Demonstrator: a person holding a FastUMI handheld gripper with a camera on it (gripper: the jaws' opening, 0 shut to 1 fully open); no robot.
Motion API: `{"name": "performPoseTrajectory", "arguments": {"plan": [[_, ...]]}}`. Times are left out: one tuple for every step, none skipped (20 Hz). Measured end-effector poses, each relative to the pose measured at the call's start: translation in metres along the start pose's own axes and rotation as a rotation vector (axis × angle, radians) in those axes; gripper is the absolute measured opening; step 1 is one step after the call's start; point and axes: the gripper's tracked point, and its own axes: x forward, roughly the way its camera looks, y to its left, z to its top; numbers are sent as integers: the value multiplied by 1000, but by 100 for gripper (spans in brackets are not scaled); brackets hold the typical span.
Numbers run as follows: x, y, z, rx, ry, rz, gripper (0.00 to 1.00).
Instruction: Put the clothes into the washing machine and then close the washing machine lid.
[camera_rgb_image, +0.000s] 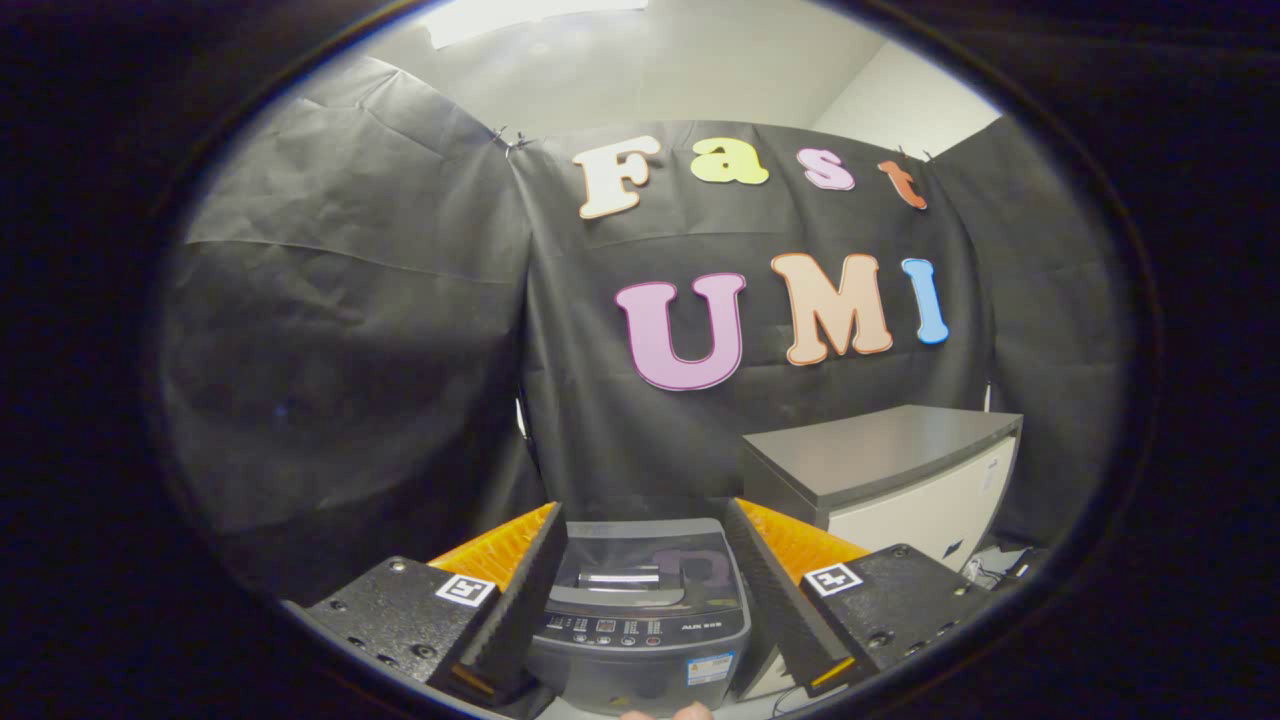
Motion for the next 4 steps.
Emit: {"name": "performPoseTrajectory", "arguments": {"plan": [[-4,-2,0,1,-6,-3,97],[-7,-3,1,-5,-11,-7,97],[-9,-4,2,-18,-13,-7,97],[-11,-4,4,-32,-15,-8,97]]}}
